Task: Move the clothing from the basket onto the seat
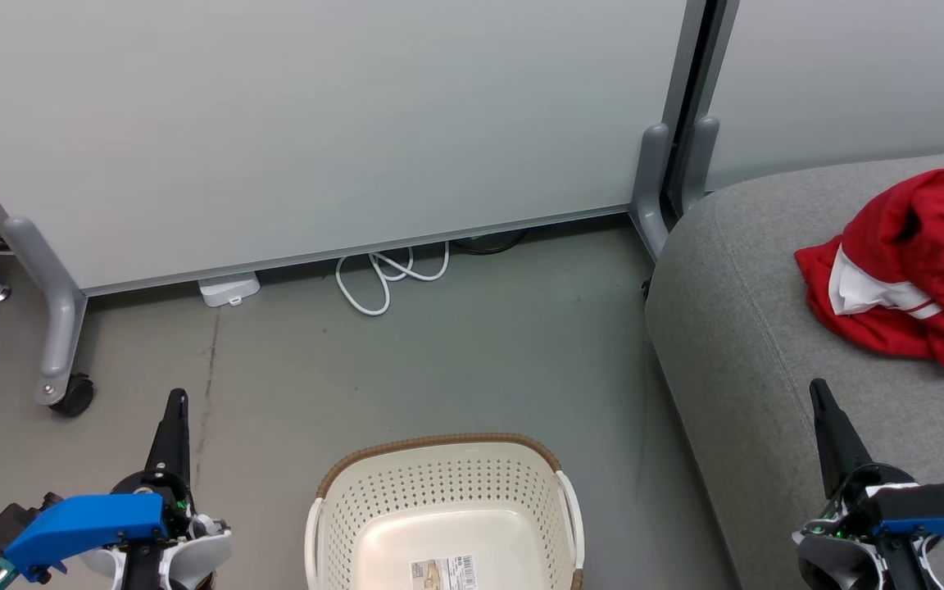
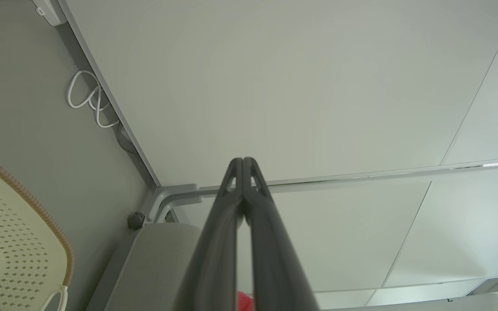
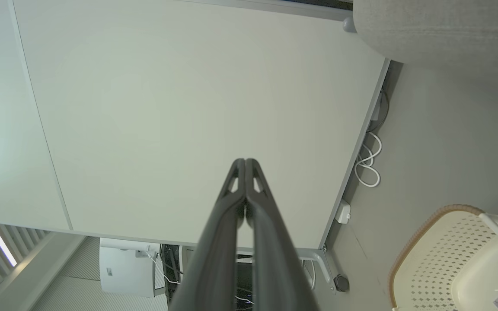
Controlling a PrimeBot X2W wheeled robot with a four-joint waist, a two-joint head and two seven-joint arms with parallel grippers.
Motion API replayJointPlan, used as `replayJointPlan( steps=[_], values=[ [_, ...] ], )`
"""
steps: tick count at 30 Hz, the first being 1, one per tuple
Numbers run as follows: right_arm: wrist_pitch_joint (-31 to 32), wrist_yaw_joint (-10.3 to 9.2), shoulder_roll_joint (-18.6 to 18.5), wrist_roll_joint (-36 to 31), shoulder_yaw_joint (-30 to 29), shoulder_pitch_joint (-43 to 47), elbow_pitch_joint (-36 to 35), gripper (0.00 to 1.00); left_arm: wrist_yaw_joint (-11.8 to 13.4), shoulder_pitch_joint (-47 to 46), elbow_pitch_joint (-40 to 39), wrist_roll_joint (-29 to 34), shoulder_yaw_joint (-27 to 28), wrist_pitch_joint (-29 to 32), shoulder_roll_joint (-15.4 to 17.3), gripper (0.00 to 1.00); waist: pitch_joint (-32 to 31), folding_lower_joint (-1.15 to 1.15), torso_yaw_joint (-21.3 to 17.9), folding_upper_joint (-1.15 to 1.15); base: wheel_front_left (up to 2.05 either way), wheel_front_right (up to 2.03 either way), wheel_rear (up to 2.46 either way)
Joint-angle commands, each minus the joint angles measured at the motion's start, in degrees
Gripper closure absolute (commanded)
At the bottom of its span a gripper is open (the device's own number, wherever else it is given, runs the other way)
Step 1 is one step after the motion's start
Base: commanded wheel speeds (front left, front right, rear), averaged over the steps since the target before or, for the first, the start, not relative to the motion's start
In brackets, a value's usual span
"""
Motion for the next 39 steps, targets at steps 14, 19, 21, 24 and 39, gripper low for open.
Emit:
replayJointPlan(
  steps=[14,19,21,24,39],
  values=[
    [1.70,0.02,0.22,6.31,-0.59,-1.04,0.01,1.00,-0.51,-1.05,-0.49,-6.23,0.55,1.68,0.17,1.00,-0.09,0.00,-0.31,0.00,0.00,0.00,0.00],
    [1.80,0.02,0.22,6.38,-0.60,-1.05,0.01,1.00,-0.39,-0.97,-0.47,-6.27,0.56,1.77,0.17,1.00,-0.09,0.00,-0.33,0.00,0.00,0.00,0.00],
    [1.80,0.02,0.22,6.38,-0.60,-1.04,0.01,1.00,-0.39,-0.97,-0.47,-6.27,0.56,1.77,0.17,1.00,-0.09,0.00,-0.33,0.00,0.00,0.00,0.00],
    [1.79,0.02,0.22,6.38,-0.59,-1.03,0.01,1.00,-0.39,-0.97,-0.47,-6.27,0.55,1.77,0.17,1.00,-0.09,0.00,-0.33,0.00,0.00,0.00,0.00],
    [1.79,0.02,0.22,6.39,-0.58,-0.96,0.01,1.00,-0.39,-0.96,-0.47,-6.28,0.54,1.76,0.17,1.00,-0.09,0.00,-0.33,0.00,0.00,0.00,0.00]
  ],
)
